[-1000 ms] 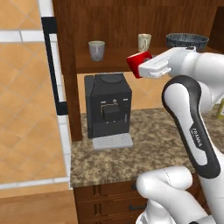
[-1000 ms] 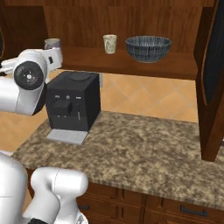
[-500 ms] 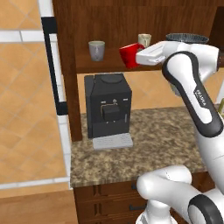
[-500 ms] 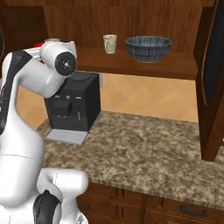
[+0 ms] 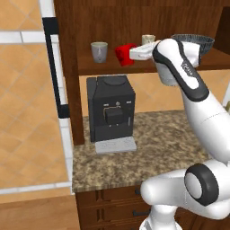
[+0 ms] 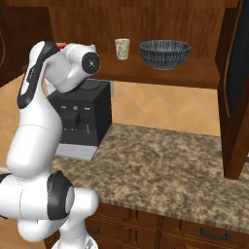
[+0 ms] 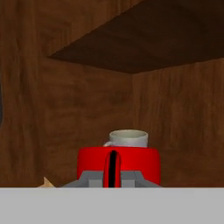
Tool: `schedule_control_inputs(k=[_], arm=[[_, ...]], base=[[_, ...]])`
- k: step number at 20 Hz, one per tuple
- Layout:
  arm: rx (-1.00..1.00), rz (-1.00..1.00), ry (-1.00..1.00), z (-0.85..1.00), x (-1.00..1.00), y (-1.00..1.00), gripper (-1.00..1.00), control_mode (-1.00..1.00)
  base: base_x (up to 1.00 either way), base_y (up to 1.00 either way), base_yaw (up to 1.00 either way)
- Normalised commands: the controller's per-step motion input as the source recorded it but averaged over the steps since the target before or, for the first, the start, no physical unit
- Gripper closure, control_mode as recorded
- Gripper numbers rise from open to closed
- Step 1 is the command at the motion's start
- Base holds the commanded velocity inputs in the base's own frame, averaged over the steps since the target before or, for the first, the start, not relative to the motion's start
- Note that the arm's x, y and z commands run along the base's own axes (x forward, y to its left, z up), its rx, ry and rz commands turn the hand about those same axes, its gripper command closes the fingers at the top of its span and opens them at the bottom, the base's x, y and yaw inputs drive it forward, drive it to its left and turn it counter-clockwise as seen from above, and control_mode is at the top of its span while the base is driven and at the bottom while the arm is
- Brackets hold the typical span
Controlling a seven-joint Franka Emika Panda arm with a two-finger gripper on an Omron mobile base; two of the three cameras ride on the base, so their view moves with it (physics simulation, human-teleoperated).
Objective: Gather all objects into one cabinet and sort the glasses and bowls to opposite sides.
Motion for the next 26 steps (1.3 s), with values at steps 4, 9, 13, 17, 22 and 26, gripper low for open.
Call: schedule_control_inputs(k=[4,9,13,17,22,26], arm=[[-0.01,0.05,0.10,0.00,0.59,0.00,1.00,-1.00],[0.00,0.06,-0.05,0.00,0.42,0.00,1.00,-1.00],[0.00,0.04,-0.20,-0.01,0.48,0.02,1.00,-1.00],[0.00,0.01,-0.17,-0.04,0.51,0.05,1.00,-1.00],[0.00,0.00,-0.07,-0.24,0.19,0.00,1.00,-1.00],[-0.02,0.00,0.02,-0.16,0.09,0.00,1.00,-1.00]], base=[[0.00,0.00,0.00],[0.00,0.00,0.00],[0.00,0.00,0.00],[0.00,0.00,0.00],[0.00,0.00,0.00],[0.00,0.00,0.00]])
